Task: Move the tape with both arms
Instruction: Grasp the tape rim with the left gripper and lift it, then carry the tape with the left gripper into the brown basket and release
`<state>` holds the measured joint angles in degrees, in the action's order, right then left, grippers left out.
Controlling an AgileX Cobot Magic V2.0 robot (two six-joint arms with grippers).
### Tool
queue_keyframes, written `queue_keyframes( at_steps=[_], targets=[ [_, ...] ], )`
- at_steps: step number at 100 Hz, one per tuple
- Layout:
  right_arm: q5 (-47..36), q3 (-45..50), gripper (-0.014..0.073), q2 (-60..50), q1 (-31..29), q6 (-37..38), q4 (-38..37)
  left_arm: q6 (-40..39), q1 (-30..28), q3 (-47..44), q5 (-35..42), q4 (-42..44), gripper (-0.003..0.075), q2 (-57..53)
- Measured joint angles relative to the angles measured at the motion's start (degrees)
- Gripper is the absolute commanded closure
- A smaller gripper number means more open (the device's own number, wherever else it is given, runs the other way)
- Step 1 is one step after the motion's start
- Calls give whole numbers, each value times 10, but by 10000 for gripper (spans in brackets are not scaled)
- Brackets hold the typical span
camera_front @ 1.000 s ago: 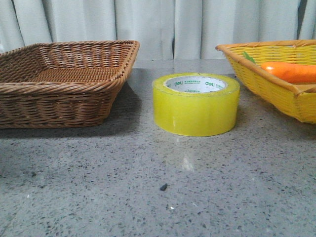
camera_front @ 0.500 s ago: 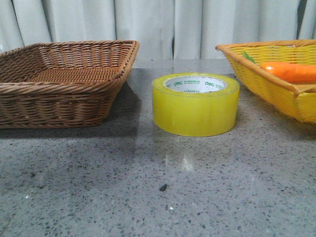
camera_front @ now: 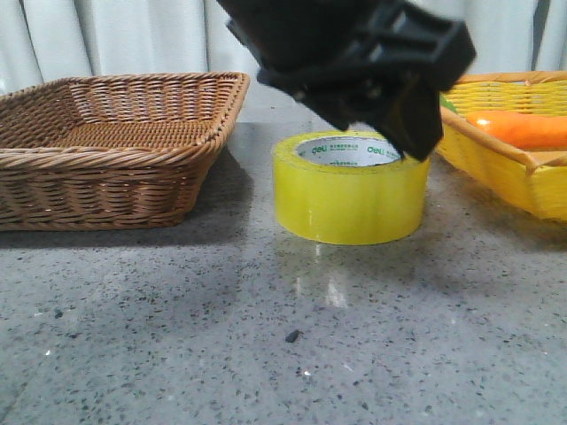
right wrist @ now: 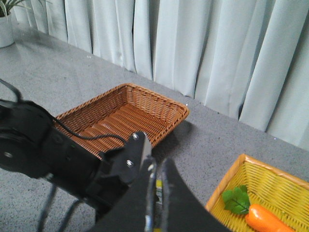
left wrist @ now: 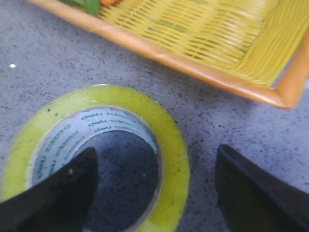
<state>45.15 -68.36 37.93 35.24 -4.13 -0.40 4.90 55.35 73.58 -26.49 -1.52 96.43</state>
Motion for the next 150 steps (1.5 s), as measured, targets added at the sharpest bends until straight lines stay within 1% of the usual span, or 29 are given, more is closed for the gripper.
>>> queue_keyframes(
  at_steps=[24,33,43,69,79,88,94,109,130,141,150],
  targets=[
    [7,0,668,-9,0,0,0,1,0,28,-4,0,248,53],
    [9,0,668,-9,0,0,0,1,0,30,-5,0,276,58],
    [10,0,668,-9,0,0,0,1,0,32,-10,0,355,64],
    [12,0,668,-9,0,0,0,5,0,34,-15,0,620,74],
    [15,0,668,-9,0,0,0,4,1,35,-19,-3,702,74],
    [17,0,668,-9,0,0,0,4,1,39,-25,-5,742,74],
    [20,0,668,-9,0,0,0,4,1,47,-38,-6,741,74],
    [27,0,668,-9,0,0,0,4,1,89,-105,0,741,72],
    [35,0,668,-9,0,0,0,4,-5,137,-117,12,741,17],
    [35,0,668,-9,0,0,0,4,-28,141,-129,15,741,-32],
    [38,0,668,-9,0,0,0,4,-57,141,-163,28,741,-66]
  ],
)
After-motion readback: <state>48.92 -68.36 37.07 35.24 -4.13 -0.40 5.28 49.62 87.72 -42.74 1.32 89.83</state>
